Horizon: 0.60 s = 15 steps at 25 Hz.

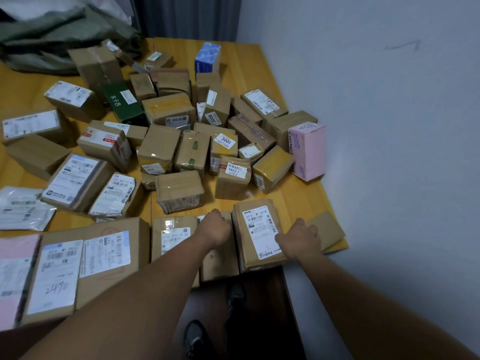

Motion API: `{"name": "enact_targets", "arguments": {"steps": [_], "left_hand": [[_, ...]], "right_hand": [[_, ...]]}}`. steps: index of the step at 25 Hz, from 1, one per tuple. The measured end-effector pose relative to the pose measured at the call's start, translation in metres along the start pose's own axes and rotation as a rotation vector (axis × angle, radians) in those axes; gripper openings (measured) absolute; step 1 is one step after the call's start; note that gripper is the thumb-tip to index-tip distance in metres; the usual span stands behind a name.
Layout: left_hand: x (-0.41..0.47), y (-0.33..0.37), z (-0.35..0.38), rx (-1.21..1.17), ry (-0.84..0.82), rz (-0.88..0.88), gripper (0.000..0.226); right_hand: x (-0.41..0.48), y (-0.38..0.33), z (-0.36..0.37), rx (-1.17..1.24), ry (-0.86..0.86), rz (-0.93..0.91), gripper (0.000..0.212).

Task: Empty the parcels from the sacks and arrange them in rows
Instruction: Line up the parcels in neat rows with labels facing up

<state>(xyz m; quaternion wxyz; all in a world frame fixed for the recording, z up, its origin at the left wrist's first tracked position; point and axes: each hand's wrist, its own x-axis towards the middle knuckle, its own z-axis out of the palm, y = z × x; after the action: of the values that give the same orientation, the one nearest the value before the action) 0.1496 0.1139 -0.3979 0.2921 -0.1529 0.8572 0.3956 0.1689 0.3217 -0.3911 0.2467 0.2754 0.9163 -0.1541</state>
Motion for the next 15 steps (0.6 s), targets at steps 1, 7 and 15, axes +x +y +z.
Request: {"name": "enact_targets", "arguments": {"steps": [1, 7, 15], "left_hand": [[0.001, 0.008, -0.003, -0.013, 0.035, 0.023, 0.041], [0.020, 0.057, -0.018, -0.124, 0.181, 0.124, 0.022], [0.067, 0.110, 0.001, -0.152, 0.212, 0.181, 0.018]], "right_hand": [[0.005, 0.003, -0.006, 0.023, -0.001, 0.043, 0.078], [0.048, 0.001, -0.027, 0.078, 0.050, 0.181, 0.080], [0.109, 0.028, -0.009, 0.094, 0.058, 0.119, 0.071]]}}
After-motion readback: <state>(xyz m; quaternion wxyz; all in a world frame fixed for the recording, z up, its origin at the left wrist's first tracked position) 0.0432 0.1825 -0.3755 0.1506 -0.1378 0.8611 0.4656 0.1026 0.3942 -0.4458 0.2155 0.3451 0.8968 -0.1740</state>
